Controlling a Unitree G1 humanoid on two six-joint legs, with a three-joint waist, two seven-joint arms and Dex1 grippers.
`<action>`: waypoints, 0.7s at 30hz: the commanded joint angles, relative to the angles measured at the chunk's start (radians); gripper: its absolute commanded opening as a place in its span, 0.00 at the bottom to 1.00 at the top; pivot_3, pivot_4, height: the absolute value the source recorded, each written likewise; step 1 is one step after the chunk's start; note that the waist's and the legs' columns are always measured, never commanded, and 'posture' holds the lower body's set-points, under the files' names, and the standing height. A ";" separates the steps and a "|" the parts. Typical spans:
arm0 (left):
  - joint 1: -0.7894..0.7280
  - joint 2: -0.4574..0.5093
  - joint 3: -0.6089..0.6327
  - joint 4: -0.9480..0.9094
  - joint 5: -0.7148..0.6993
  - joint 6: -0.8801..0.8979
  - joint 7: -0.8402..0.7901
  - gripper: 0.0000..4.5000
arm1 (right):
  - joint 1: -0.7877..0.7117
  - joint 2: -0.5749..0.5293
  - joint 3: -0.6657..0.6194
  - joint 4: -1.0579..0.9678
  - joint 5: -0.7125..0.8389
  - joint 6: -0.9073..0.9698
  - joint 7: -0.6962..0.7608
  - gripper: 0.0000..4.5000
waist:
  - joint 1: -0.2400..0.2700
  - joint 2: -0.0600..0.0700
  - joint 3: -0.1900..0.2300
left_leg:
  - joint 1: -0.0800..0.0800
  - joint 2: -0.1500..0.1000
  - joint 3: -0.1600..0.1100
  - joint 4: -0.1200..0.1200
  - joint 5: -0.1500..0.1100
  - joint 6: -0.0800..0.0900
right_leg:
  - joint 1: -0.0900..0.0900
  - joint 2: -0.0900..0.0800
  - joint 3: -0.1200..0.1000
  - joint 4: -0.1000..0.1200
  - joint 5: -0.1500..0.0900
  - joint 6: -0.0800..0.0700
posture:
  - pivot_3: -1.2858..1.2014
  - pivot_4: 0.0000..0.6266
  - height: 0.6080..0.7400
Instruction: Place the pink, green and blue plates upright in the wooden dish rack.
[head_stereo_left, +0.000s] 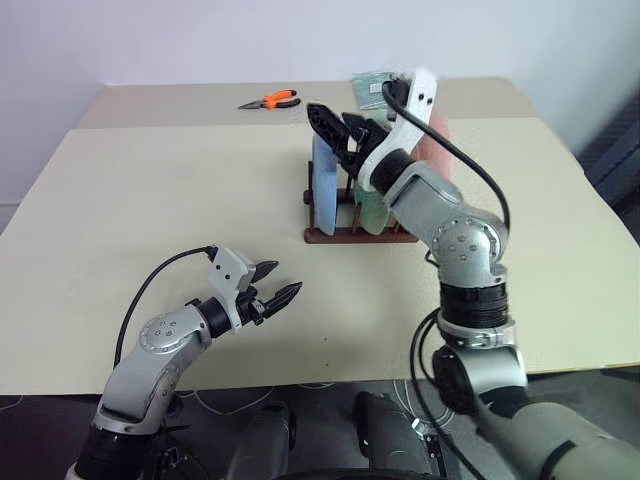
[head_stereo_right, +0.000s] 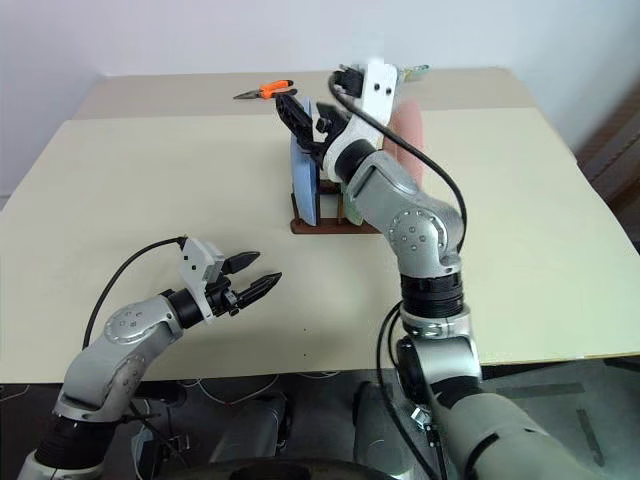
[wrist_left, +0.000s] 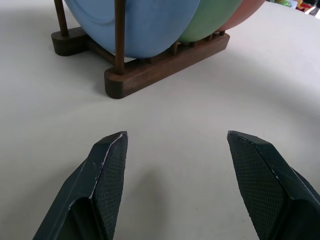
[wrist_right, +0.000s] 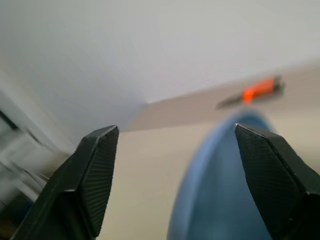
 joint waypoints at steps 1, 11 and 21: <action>-0.002 -0.005 -0.004 -0.039 0.005 0.000 0.004 0.72 | -0.025 -0.167 0.080 -0.167 -0.177 -0.147 0.222 0.77 | 0.001 0.000 0.000 | 0.000 0.000 0.000 0.000 0.000 0.000 | 0.000 0.000 0.000 0.000 0.000 0.000 | 0.52 0.24 1.00; -0.049 0.054 0.141 0.181 0.093 -0.169 0.003 0.72 | 0.539 -0.665 -0.414 -0.190 -0.123 -0.134 0.669 0.77 | 0.022 -0.005 -0.002 | 0.001 0.000 -0.001 0.002 -0.002 0.003 | 0.007 -0.002 -0.002 -0.005 -0.004 0.004 | 0.52 0.24 1.00; -0.014 0.078 0.174 0.205 0.103 -0.206 -0.027 0.72 | 0.770 -0.603 -0.350 0.049 -0.325 -0.362 0.744 0.77 | 0.018 0.000 -0.001 | 0.002 0.000 0.007 0.004 -0.003 0.005 | 0.007 -0.004 0.001 -0.005 -0.004 0.004 | 0.52 0.24 1.00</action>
